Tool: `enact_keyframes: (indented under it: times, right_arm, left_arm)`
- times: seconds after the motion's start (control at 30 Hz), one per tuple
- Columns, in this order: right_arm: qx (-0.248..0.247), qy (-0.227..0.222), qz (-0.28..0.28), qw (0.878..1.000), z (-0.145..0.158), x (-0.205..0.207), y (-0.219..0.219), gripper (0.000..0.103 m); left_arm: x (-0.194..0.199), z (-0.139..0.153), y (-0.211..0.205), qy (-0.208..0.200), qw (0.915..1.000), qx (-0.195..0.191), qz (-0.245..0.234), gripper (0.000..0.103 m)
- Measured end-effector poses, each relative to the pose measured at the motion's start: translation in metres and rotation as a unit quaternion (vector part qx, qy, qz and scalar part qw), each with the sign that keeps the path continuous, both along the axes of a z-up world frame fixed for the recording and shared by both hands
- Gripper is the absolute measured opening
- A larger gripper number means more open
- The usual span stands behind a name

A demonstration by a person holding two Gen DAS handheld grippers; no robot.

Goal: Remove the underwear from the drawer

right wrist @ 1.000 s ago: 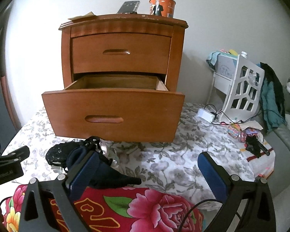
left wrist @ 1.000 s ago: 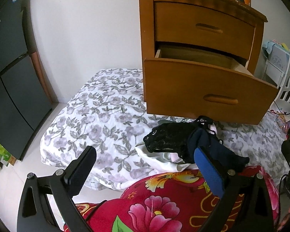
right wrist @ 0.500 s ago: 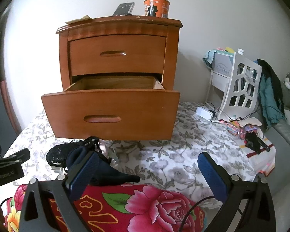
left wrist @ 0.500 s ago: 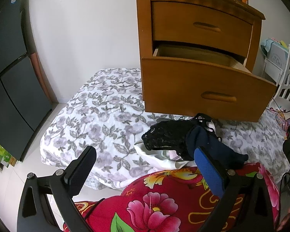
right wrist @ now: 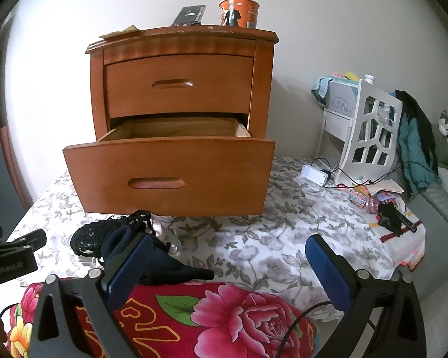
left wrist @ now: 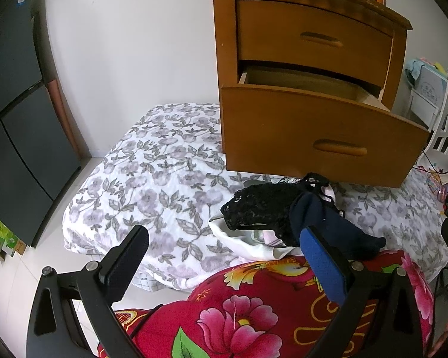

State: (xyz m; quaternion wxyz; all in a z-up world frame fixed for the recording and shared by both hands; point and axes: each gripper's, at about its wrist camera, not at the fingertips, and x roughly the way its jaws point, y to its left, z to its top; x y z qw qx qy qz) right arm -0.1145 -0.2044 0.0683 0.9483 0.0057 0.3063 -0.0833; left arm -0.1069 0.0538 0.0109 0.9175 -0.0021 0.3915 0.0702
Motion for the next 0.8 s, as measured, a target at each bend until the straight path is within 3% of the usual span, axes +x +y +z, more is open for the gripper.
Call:
enact_keyframes:
  times: [0.8]
  right_arm:
    - [0.002, 0.0, -0.003, 1.0, -0.0012, -0.0016, -0.0024, 0.103]
  left_arm:
    - [0.0007, -0.0002, 0.0005, -0.001, 1.0, 0.002, -0.001, 0.101]
